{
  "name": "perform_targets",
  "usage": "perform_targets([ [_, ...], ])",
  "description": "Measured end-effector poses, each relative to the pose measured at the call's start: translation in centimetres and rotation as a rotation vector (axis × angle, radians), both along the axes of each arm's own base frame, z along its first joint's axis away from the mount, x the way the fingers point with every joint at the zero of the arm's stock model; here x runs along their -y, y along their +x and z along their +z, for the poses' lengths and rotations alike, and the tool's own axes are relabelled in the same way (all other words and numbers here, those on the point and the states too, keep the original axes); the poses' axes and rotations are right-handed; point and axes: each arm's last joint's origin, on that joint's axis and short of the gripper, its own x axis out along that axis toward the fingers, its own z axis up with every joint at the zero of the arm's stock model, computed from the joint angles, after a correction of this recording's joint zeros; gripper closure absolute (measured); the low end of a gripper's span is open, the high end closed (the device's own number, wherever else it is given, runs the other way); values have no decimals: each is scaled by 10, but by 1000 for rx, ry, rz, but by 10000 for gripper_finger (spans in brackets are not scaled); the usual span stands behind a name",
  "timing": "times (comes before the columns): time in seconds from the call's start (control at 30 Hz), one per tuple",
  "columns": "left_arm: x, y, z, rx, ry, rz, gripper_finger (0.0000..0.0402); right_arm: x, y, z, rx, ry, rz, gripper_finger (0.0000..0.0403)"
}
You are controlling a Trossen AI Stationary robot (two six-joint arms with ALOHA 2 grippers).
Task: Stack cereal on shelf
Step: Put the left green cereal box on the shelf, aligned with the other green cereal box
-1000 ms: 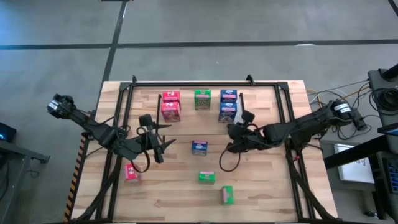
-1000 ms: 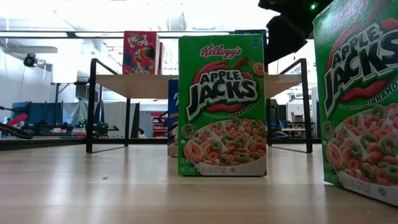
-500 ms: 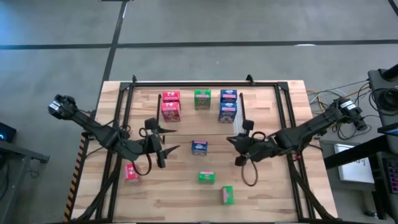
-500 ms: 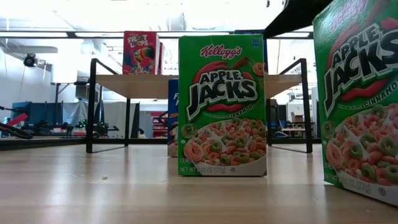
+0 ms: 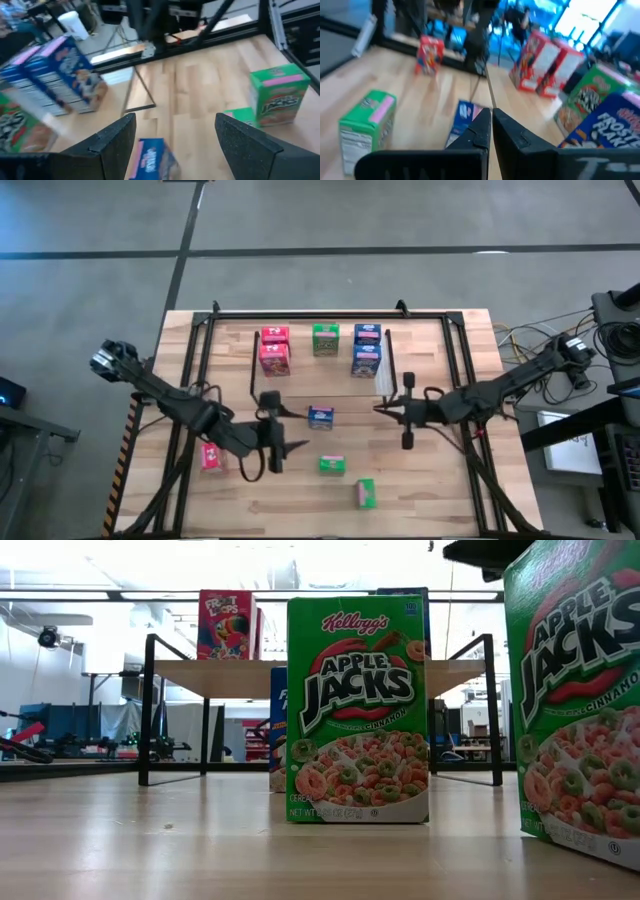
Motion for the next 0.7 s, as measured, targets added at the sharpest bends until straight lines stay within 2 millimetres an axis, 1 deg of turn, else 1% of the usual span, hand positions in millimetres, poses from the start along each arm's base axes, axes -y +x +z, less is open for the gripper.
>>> perform_targets([
  [0.1,7,10,0,-16,-20,-38,146,2,-9,1,74,-13,54,394],
  [0.23,16,21,0,-39,-57,-104,146,5,-19,7,145,-18,107,394],
  [0.47,24,34,2,-43,-154,-86,145,10,-34,11,239,-47,169,394],
  [0.6,29,41,-4,-62,-208,-84,145,12,-42,8,317,-60,211,394],
  [0.7,34,47,-10,-78,-235,-74,145,15,-49,7,366,-69,209,394],
])
